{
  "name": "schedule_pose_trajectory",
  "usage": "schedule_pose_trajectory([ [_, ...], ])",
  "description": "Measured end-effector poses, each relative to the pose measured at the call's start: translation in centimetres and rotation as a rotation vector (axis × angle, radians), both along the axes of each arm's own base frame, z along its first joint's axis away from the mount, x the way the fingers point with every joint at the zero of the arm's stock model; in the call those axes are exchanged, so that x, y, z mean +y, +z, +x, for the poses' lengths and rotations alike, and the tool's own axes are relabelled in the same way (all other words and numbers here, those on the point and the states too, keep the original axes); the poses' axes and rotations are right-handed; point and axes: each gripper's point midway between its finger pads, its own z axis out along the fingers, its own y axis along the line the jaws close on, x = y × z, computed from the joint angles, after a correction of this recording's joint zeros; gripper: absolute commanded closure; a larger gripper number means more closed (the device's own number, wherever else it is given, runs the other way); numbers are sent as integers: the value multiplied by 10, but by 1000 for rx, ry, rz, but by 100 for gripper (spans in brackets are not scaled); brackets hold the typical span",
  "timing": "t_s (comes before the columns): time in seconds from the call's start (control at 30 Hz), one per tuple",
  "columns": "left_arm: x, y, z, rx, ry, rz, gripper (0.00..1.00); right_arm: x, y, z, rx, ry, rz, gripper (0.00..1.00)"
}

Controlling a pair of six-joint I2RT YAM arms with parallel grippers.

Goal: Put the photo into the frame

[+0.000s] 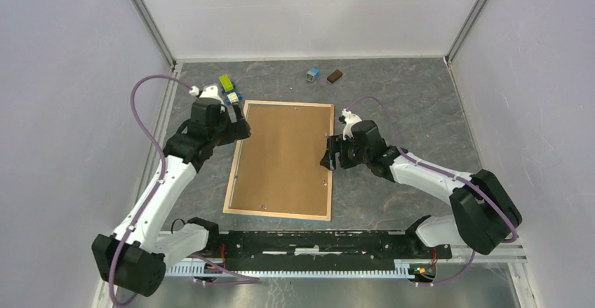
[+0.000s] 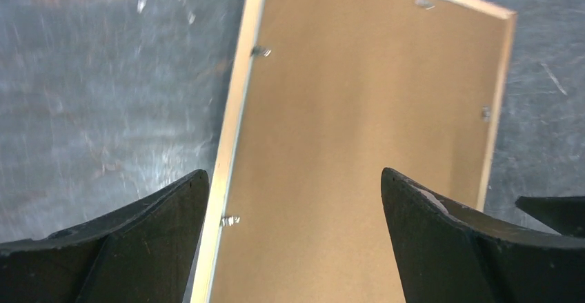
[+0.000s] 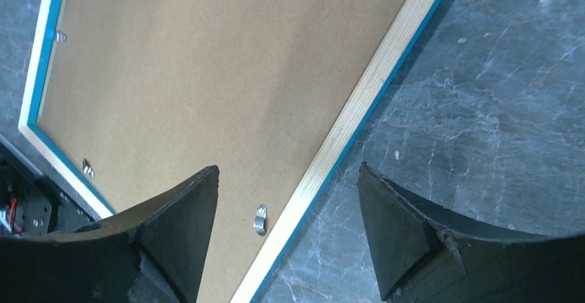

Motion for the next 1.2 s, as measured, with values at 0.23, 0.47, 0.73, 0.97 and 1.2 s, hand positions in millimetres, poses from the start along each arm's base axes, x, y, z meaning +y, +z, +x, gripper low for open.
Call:
schedule_pose_trajectory([
  [0.23,53,-95,-7,300,210,-224,0,1,12,42,-97,-103,49,16],
  [0.47,65,-150,-10,479,274,-356,0,11,26,81,-165,-167,157,16],
  [0.73,56,-170,-6,538,240,-419,0,12,1,75,-111,-175,160,21],
  [0.97,41,-175,-3,566,184,-498,0,16,-7,70,-91,-180,176,21],
  [1.2,27,-174,2,568,143,-591,0,27,-18,69,-85,-171,183,22],
])
